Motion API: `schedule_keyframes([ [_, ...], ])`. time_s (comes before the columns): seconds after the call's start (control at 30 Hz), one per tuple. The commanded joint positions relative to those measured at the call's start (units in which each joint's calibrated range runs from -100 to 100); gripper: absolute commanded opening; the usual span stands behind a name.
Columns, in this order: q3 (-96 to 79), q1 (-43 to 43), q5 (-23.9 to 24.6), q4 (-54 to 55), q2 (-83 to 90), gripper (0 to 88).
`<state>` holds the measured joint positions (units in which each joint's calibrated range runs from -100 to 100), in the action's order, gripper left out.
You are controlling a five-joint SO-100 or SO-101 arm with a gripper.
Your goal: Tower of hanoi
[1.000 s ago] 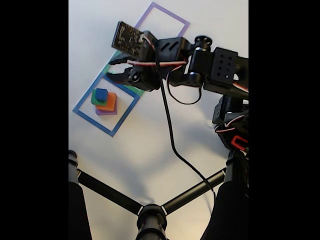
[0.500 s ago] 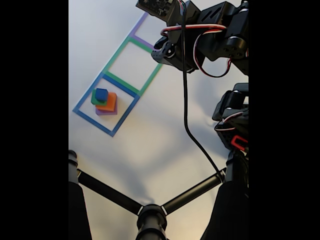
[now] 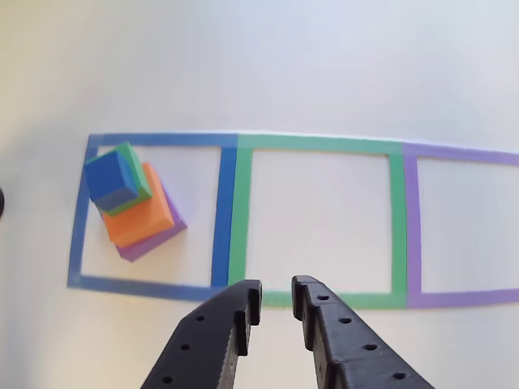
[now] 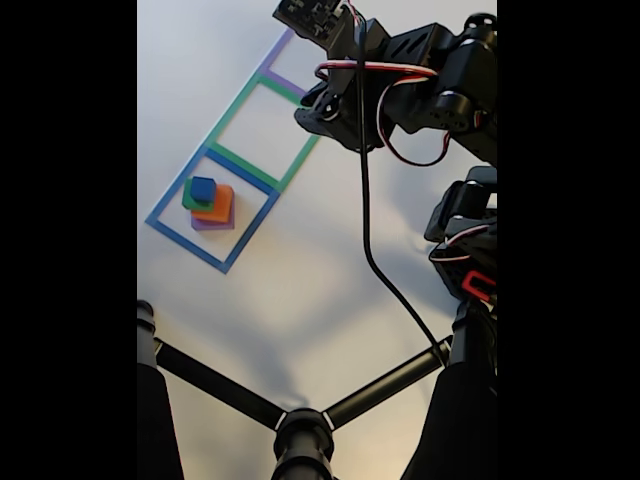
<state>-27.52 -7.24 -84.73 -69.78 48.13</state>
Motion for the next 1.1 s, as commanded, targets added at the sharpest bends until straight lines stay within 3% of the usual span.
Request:
schedule_keyframes([
  [0.0, -8.42, 1.79, 17.08, 8.55, 7.00, 0.0],
  [0.03, -10.06, 2.09, 21.13, 8.87, 8.20, 0.0],
  [0.13, -16.15, 3.16, 45.03, 10.73, 12.61, 0.0],
  [0.2, -20.60, 3.62, 58.26, 12.51, 16.21, 0.0],
  [0.23, -22.51, 3.85, 60.83, 12.84, 17.82, 0.0],
  [0.3, -25.96, 4.46, 71.31, 13.81, 21.18, 0.0],
  [0.4, -30.69, 5.37, 83.26, 15.43, 25.51, 0.0],
  [0.53, -40.05, 7.05, 99.07, 23.52, 30.56, 0.0],
  [0.77, -50.68, 11.78, 118.55, 29.75, 36.01, 0.0],
  [0.97, -56.13, 15.28, 122.42, 29.43, 38.41, 0.0],
  [1.07, -57.58, 15.51, 128.11, 29.10, 39.69, 0.0],
])
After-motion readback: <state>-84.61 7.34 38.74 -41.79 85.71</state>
